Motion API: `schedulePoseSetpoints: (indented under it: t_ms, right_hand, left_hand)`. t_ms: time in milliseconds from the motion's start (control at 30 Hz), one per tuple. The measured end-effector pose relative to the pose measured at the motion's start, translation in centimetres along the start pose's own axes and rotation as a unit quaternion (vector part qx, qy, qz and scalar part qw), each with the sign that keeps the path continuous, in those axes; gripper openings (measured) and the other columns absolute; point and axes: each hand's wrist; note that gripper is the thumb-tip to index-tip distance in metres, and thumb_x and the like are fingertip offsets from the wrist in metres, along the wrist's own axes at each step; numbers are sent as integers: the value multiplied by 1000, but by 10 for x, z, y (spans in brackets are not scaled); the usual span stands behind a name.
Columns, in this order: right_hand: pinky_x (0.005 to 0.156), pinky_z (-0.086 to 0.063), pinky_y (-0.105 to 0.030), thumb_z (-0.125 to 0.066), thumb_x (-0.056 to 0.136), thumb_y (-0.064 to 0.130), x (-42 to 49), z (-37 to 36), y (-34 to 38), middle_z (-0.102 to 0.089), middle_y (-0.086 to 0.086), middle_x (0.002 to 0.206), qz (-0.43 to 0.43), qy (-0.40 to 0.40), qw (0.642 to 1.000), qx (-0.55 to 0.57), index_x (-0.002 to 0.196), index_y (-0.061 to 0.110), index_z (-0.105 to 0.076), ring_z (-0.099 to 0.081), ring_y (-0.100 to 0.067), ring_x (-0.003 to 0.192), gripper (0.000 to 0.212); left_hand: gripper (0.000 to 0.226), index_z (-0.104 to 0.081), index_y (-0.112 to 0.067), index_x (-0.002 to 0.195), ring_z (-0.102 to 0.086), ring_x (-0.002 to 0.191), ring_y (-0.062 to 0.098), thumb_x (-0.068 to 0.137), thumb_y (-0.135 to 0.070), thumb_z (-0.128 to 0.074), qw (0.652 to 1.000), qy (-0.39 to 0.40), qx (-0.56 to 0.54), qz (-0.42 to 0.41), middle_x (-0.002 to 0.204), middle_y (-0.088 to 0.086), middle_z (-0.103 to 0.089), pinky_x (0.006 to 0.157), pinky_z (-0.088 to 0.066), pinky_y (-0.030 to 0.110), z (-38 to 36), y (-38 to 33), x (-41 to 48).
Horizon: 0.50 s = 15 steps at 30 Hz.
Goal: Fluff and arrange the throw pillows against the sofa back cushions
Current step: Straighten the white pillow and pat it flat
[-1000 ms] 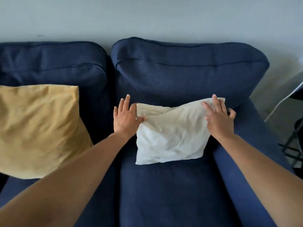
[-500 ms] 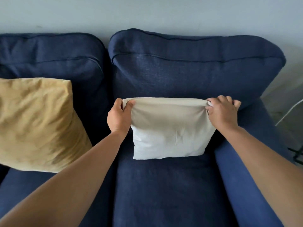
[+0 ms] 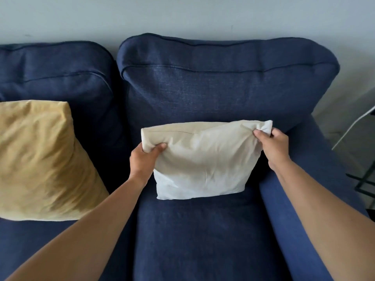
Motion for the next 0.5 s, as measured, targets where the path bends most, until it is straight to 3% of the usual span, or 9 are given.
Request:
schedulePoseSetpoints:
  t_ms: [100,233,367,433,500]
  right_hand:
    - [69,-48,-28,-69,84,31,0,3,-1,-60,8,80,49,-56,997,-29,87,12,-60,-56,-9,74,21]
    - [63,-42,-28,-67,85,30,-7,2,-8,-51,12,70,75,-84,993,-43,74,18,-50,-48,-7,64,23]
    - [70,-44,-38,-63,89,26,-8,-6,-18,-56,2,75,58,-95,993,-43,85,5,-58,-51,-15,71,22]
    - [77,-48,-38,-62,90,29,-12,-11,-15,-62,4,84,61,-107,992,-38,94,12,-63,-58,-15,79,17]
    - [92,-49,-39,-62,90,30,-20,-19,-7,-66,5,110,91,-137,984,-65,116,20,-61,-63,-16,102,28]
  left_hand:
    - [21,-74,-43,83,-74,82,5,68,-54,-84,998,-60,1,-10,89,-15,-78,75,-57,28,-5,-6,6]
    - [26,-73,-44,81,-74,77,4,64,-61,-83,995,-97,-6,1,85,-16,-77,76,-59,31,-10,-7,7]
    - [34,-68,-36,83,-72,80,12,64,-61,-81,988,-145,21,39,80,-13,-75,79,-60,39,-11,0,4]
    - [44,-62,-38,97,-71,92,15,66,-64,-78,985,-168,37,23,93,-13,-72,82,-58,38,-11,-4,3]
    - [67,-50,-40,130,-61,119,17,73,-62,-77,973,-206,92,-38,128,-9,-63,101,-50,40,-13,-12,1]
Point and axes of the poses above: each hand's wrist, its own x-axis towards the middle knuckle, its own z-axis out of the back of the hand, y = z × x
